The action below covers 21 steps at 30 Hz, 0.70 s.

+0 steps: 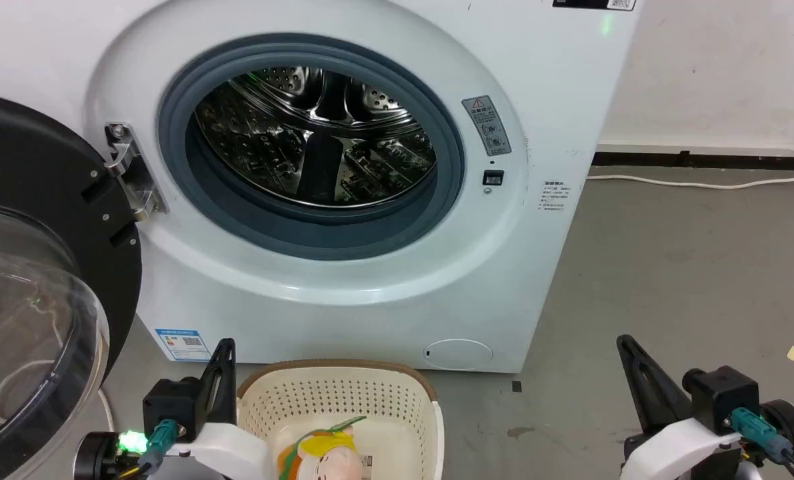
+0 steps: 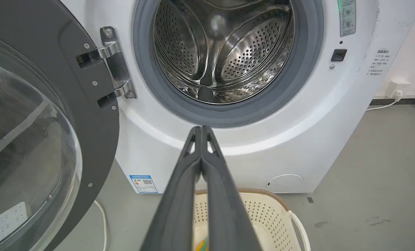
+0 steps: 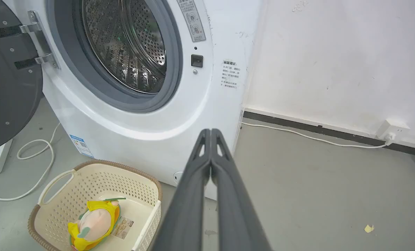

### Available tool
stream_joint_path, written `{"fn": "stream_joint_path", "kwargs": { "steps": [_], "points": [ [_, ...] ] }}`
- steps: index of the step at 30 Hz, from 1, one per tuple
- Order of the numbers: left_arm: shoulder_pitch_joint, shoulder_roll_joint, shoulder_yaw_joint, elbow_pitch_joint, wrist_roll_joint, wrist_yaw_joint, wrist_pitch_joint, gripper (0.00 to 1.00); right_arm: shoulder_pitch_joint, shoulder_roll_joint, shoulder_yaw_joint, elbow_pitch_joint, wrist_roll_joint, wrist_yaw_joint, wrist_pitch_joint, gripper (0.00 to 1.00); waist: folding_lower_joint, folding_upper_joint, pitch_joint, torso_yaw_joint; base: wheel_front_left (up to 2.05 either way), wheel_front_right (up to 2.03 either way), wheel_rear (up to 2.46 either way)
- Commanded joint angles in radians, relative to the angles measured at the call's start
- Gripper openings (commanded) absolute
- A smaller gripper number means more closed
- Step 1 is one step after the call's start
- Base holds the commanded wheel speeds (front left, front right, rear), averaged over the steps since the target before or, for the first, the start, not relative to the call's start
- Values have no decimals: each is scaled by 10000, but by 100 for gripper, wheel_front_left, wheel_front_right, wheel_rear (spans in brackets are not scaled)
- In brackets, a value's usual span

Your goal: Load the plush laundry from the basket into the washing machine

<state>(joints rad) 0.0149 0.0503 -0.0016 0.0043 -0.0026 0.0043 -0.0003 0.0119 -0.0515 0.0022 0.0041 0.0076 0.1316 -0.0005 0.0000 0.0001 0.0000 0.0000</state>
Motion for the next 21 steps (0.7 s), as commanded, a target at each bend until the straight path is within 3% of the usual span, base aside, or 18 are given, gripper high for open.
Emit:
{"fn": "stream_joint_path", "kwargs": {
  "steps": [1,21],
  "points": [
    [-149,-1,16,-43,26,-43,3,0,-119,13,-22,-41,-76,-9,5,0,0,-1,0,0,0,0,0],
    [-149,-1,16,-43,26,-43,3,0,-119,13,-22,-41,-76,-9,5,0,0,-1,0,0,0,0,0]
  ]
}}
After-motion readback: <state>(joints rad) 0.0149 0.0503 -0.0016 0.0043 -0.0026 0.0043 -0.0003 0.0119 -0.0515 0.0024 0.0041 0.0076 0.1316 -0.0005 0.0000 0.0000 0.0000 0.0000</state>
